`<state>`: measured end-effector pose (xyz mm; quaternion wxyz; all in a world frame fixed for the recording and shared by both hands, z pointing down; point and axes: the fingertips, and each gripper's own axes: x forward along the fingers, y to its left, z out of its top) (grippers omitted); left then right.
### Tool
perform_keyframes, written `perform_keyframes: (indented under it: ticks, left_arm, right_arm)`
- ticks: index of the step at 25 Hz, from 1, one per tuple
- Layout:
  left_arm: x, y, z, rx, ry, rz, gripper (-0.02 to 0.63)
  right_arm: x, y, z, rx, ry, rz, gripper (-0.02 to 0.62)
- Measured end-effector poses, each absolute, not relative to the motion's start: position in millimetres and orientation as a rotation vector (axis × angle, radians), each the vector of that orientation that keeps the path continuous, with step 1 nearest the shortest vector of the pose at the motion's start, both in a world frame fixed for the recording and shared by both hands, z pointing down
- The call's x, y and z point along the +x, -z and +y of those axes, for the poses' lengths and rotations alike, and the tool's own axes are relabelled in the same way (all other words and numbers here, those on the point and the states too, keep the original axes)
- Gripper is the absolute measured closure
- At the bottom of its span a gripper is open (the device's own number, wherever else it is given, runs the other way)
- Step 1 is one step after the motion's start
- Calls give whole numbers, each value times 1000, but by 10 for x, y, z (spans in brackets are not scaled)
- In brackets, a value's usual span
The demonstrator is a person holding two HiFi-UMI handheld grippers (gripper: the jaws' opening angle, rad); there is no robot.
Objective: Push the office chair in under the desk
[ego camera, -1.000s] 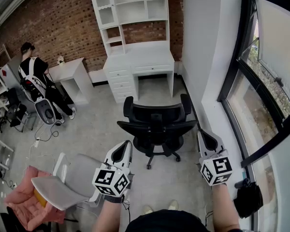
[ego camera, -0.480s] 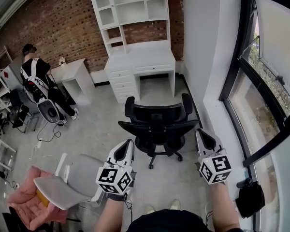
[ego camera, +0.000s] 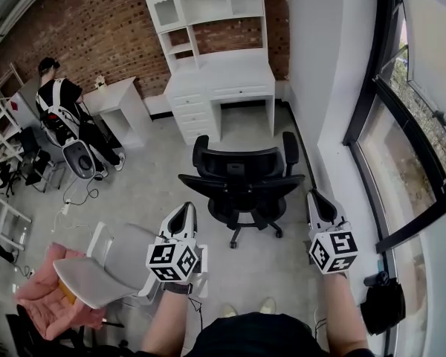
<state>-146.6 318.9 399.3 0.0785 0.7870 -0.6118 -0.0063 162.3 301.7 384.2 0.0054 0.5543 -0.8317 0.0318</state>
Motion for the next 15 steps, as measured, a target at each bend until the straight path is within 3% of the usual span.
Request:
perform_keyframes:
  ticks: [15]
  left_arm:
    - [-1355,-4417,2957,2237,-58,-1902,598]
  right_arm:
    - [1693,-4341,2654,1599,-236,-2694,584]
